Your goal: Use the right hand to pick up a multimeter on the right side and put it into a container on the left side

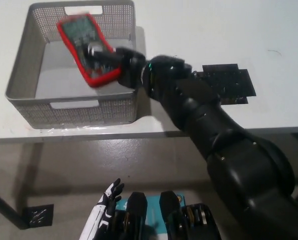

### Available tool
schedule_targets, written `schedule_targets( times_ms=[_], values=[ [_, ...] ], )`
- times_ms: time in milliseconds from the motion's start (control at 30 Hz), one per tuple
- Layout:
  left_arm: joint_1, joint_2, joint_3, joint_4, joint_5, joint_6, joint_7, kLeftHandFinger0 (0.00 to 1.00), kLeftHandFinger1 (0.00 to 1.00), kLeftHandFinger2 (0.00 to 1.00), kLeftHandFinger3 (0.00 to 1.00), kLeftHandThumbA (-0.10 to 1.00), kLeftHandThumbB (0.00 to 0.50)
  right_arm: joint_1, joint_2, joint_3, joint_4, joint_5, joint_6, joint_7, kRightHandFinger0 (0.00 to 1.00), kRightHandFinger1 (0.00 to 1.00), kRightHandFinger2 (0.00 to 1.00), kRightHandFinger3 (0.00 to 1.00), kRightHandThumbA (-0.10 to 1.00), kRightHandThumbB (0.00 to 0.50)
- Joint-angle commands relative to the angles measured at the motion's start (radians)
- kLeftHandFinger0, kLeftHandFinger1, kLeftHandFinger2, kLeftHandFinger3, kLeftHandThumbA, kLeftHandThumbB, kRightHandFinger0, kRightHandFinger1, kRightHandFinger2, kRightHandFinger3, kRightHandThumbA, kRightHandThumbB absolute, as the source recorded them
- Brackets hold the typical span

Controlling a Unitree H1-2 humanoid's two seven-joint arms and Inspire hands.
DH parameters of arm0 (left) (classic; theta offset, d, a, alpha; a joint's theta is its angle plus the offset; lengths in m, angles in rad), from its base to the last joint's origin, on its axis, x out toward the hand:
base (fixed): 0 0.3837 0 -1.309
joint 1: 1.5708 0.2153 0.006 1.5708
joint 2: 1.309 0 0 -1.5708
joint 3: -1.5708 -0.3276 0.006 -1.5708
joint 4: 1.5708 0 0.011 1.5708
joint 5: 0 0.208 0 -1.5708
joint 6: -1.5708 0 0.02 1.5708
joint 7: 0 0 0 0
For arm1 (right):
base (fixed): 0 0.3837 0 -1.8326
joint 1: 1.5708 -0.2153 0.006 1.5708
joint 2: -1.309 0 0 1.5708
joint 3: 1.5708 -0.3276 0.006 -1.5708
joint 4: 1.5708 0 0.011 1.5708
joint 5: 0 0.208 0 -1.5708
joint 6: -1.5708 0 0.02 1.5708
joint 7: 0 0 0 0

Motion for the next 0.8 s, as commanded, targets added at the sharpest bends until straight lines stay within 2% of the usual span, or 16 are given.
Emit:
schedule_targets(
  times_ms=[0,33,67,100,133,167,200,233,267,333,400,433,600,733,767],
  values=[
    [0.002,-0.002,-0.018,-0.03,0.024,-0.027,0.001,1.0,1.0,1.0,1.0,1.0,0.434,-0.107,0.01,0.2,0.015,-0.295,-0.239,-0.179,0.06,0.58,0.92,0.87,-0.1,0.176],
    [0.0,-0.002,-0.019,-0.03,0.027,-0.026,0.001,1.0,1.0,1.0,1.0,1.0,0.434,-0.104,0.012,0.208,0.018,-0.293,-0.253,-0.194,0.11,0.64,0.95,0.84,-0.1,0.183],
    [-0.001,-0.001,-0.019,-0.031,0.032,-0.027,0.001,1.0,1.0,1.0,1.0,1.0,0.433,-0.1,0.012,0.216,0.019,-0.292,-0.266,-0.2,0.13,0.65,0.95,0.82,-0.1,0.178],
    [0.0,0.001,-0.021,-0.035,0.03,-0.023,-0.002,1.0,1.0,1.0,1.0,1.0,0.435,-0.094,0.012,0.226,0.018,-0.298,-0.283,-0.223,0.24,0.74,1.0,0.8,-0.1,0.19],
    [-0.002,0.002,-0.022,-0.036,0.027,-0.021,-0.007,1.0,1.0,1.0,1.0,1.0,0.444,-0.089,0.01,0.236,0.016,-0.304,-0.3,-0.246,0.57,0.95,1.0,0.88,-0.01,0.233],
    [-0.002,0.003,-0.023,-0.036,0.027,-0.019,-0.008,1.0,1.0,1.0,1.0,1.0,0.45,-0.089,0.009,0.235,0.014,-0.299,-0.3,-0.243,0.6,0.93,1.0,1.0,0.2,0.285],
    [-0.005,0.004,-0.026,-0.036,0.025,-0.017,-0.012,1.0,1.0,1.0,1.0,1.0,0.454,-0.087,0.002,0.227,0.008,-0.283,-0.3,-0.207,0.68,1.0,1.0,1.0,0.4,0.363],
    [-0.005,0.005,-0.029,-0.037,0.021,-0.015,-0.017,1.0,1.0,1.0,1.0,1.0,0.461,-0.084,-0.007,0.228,0.002,-0.274,-0.302,-0.148,0.86,1.0,1.0,1.0,0.56,0.394],
    [-0.005,0.006,-0.031,-0.04,0.021,-0.011,-0.02,1.0,1.0,1.0,1.0,1.0,0.462,-0.083,-0.015,0.238,-0.003,-0.281,-0.301,-0.12,0.96,1.0,1.0,1.0,0.61,0.412],
    [-0.006,0.009,-0.034,-0.039,0.023,-0.015,-0.02,1.0,1.0,1.0,1.0,1.0,0.471,-0.089,-0.032,0.279,-0.007,-0.322,-0.305,-0.078,1.0,1.0,1.0,1.0,0.78,0.462],
    [-0.012,0.013,-0.041,-0.031,0.031,-0.019,-0.019,1.0,1.0,1.0,1.0,1.0,0.488,-0.092,-0.045,0.293,-0.022,-0.334,-0.31,-0.06,1.0,1.0,1.0,1.0,0.86,0.495],
    [-0.011,0.015,-0.045,-0.034,0.035,-0.015,-0.02,1.0,1.0,1.0,1.0,1.0,0.5,-0.094,-0.049,0.295,-0.03,-0.338,-0.31,-0.059,1.0,1.0,1.0,1.0,0.9,0.495],
    [-0.015,0.017,-0.053,-0.042,0.025,0.001,-0.028,1.0,1.0,1.0,1.0,1.0,0.5,-0.12,-0.064,0.265,-0.057,-0.341,-0.352,-0.081,1.0,1.0,1.0,1.0,0.94,0.469],
    [-0.014,0.022,-0.056,-0.048,0.028,0.001,-0.03,1.0,1.0,1.0,1.0,1.0,0.492,-0.135,-0.072,0.219,-0.082,-0.325,-0.399,-0.078,1.0,1.0,1.0,1.0,0.95,0.472],
    [-0.014,0.022,-0.056,-0.049,0.03,0.002,-0.028,1.0,1.0,1.0,1.0,1.0,0.494,-0.138,-0.074,0.216,-0.088,-0.33,-0.401,-0.076,1.0,1.0,1.0,1.0,0.98,0.48]
  ],
)
